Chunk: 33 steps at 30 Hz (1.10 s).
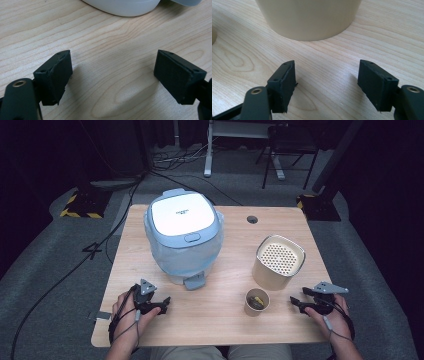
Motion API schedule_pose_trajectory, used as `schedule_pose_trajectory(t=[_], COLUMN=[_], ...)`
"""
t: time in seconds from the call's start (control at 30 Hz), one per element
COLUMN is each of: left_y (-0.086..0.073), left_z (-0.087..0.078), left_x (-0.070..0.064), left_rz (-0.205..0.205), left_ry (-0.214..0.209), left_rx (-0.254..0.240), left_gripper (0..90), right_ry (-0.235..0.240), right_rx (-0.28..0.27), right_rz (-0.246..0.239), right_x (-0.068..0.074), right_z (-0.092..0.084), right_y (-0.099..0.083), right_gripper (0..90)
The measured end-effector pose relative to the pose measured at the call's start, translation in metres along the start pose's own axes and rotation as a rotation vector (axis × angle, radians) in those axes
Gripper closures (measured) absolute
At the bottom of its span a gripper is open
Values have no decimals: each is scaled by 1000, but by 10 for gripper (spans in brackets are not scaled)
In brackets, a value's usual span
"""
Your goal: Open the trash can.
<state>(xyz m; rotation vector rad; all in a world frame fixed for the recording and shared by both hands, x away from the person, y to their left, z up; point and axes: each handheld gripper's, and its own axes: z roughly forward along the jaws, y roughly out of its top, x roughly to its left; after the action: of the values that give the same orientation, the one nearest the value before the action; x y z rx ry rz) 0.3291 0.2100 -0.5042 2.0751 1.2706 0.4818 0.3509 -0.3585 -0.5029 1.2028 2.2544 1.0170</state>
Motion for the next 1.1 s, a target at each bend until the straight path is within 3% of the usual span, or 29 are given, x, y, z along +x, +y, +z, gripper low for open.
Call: schedule_pose_trajectory(t=[0.2,0.33,0.57,0.67,0.93,1.1], left_y=[0,-1,4,7,18,23], left_z=[-1,-2,-8,-16,-45,-58], left_x=[1,3,7,11,22,27], left_rz=[8,12,15,21,42,44], left_ry=[-10,-12,-13,-45,-151,-172], left_rx=[-6,-12,33,21,-51,-70], left_gripper=[178,245,399,443,675,767], right_ry=[1,1,2,2,0,0], right_rx=[-1,-2,-2,-2,-4,-4], right_rz=[2,3,2,3,2,7], right_x=[0,-1,-1,-1,-1,-1], right_z=[0,0,0,0,0,0], right_y=[0,0,0,0,0,0], right_gripper=[319,319,319,319,328,331])
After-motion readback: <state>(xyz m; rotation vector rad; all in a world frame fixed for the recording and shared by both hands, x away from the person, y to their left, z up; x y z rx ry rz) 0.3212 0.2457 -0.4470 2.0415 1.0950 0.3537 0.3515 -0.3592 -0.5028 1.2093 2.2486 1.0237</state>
